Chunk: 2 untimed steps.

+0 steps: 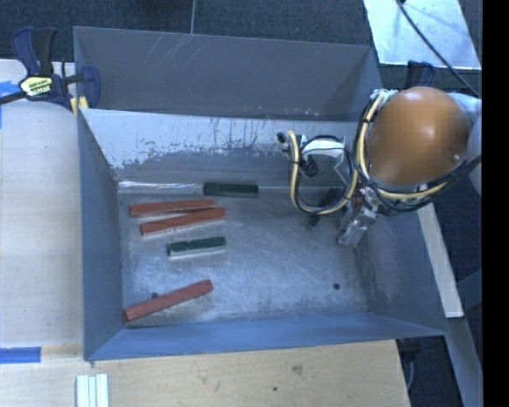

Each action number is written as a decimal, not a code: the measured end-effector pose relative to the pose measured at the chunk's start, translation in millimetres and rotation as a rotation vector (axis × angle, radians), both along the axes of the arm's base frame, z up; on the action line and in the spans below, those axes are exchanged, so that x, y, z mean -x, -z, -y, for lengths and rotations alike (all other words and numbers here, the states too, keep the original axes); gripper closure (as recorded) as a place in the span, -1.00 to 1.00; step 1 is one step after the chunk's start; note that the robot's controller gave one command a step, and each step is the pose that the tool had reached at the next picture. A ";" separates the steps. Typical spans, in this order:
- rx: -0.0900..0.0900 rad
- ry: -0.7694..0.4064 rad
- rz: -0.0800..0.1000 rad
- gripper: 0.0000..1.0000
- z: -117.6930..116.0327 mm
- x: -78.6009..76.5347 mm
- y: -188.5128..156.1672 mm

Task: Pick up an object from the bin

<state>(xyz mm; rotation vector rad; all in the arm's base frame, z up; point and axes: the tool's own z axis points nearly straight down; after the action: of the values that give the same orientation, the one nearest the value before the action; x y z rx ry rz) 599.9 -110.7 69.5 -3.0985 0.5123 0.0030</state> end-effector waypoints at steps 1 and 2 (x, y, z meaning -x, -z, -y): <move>-0.001 0.584 0.000 1.00 -80.9 -8.4 -1.2; -0.002 0.746 0.002 1.00 -122.6 -25.6 -1.3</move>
Offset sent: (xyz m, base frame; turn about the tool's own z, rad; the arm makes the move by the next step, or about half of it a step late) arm 0.0079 0.0786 0.0005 0.5848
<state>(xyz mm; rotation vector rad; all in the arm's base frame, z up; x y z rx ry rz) 625.5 12.0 70.8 -2.6965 1.6048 -0.0001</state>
